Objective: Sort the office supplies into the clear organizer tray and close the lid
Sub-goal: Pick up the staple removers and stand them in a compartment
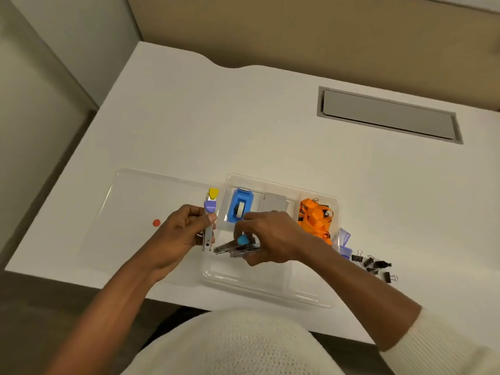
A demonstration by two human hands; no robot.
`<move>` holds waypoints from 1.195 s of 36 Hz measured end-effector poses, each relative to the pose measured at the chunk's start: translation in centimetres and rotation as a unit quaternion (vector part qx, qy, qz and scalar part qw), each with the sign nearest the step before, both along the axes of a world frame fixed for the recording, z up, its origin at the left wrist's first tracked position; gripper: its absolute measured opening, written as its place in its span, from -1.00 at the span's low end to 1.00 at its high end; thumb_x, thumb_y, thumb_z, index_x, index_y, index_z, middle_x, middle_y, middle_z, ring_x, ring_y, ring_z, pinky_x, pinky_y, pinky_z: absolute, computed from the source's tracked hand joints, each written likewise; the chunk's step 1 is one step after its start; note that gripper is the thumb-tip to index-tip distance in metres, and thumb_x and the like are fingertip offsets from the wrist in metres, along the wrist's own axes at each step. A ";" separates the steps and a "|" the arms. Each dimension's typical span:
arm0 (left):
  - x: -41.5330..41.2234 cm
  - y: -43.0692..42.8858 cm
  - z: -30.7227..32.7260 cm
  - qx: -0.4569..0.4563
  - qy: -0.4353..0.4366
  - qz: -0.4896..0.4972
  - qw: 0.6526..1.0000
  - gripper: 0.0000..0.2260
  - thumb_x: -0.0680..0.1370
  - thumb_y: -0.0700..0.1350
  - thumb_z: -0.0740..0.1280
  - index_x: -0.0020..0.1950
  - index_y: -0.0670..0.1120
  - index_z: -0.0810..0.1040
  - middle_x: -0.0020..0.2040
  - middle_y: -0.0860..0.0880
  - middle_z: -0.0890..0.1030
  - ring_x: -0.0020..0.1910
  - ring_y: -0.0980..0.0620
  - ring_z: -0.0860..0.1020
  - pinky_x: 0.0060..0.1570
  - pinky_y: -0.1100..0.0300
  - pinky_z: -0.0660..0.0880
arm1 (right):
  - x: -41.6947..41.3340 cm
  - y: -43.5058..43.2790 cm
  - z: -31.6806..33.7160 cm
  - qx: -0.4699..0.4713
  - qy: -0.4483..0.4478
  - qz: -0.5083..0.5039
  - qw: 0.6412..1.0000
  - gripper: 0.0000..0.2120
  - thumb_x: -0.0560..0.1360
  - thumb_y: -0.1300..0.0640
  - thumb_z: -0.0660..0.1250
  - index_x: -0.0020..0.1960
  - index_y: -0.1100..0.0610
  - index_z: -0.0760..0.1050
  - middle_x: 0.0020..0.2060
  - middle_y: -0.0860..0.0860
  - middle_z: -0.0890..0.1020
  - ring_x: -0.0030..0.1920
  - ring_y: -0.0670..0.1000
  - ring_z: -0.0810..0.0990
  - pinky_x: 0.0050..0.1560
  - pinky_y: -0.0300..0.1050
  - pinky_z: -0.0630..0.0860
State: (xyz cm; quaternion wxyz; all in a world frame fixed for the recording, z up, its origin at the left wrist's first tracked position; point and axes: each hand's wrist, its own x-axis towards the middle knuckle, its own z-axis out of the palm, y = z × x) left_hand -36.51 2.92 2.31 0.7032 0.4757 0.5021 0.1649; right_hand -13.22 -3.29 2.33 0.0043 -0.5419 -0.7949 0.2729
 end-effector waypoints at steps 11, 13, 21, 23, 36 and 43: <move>-1.5 -0.8 -0.6 0.010 0.038 -0.032 0.999 -0.66 0.51 0.19 0.41 0.19 0.05 0.54 -0.03 0.07 0.72 -0.02 0.10 0.70 0.00 0.18 0.59 | -3.8 3.0 -0.7 0.025 -0.082 0.166 0.982 -0.61 0.48 0.00 0.50 0.27 0.01 0.55 0.08 0.00 0.62 0.06 0.02 0.59 -0.17 -0.19 0.37; -1.6 -1.0 -0.6 0.010 0.045 -0.035 0.998 -0.62 0.48 0.25 0.41 0.19 0.09 0.53 0.00 0.07 0.71 0.01 0.10 0.69 0.01 0.20 0.59 | -3.7 2.8 -1.0 0.034 -0.091 0.166 0.981 -0.60 0.50 0.07 0.48 0.31 0.03 0.52 0.14 0.02 0.61 0.15 0.04 0.56 -0.11 -0.17 0.46; -1.9 -0.9 -0.6 0.006 0.029 -0.033 0.999 -0.53 0.42 0.28 0.41 0.22 0.07 0.52 0.06 0.03 0.69 0.04 0.11 0.68 -0.03 0.22 0.57 | -3.6 1.6 -2.0 0.064 -0.083 0.158 0.982 -0.54 0.52 0.22 0.45 0.39 0.11 0.46 0.24 0.14 0.55 0.14 0.14 0.63 0.00 0.01 0.67; -1.9 -0.7 -0.7 0.007 0.029 -0.032 0.999 -0.52 0.41 0.28 0.42 0.22 0.07 0.52 0.06 0.02 0.69 0.05 0.08 0.68 -0.04 0.21 0.57 | -3.7 1.7 -2.2 0.061 -0.076 0.145 0.985 -0.55 0.55 0.25 0.42 0.41 0.10 0.45 0.25 0.14 0.55 0.11 0.14 0.66 0.04 0.01 0.67; -2.6 -0.2 -1.1 0.036 0.047 -0.042 0.997 -0.56 0.40 0.34 0.41 0.18 0.16 0.51 0.07 0.09 0.68 0.02 0.25 0.65 -0.10 0.30 0.57 | -4.9 0.6 -2.5 0.048 -0.088 -0.087 0.991 -0.66 0.51 0.20 0.48 0.26 0.13 0.52 0.07 0.11 0.67 -0.01 0.10 0.69 0.05 -0.04 0.65; -1.9 -0.6 -1.4 0.039 0.063 -0.051 0.996 -0.70 0.51 0.24 0.40 0.17 0.18 0.48 0.09 0.14 0.64 0.03 0.22 0.64 -0.19 0.38 0.55 | -7.9 -1.3 -4.6 -0.007 -0.117 -0.185 0.976 -0.69 0.51 0.21 0.47 0.21 0.17 0.50 0.00 0.13 0.68 -0.09 0.12 0.67 -0.04 -0.02 0.66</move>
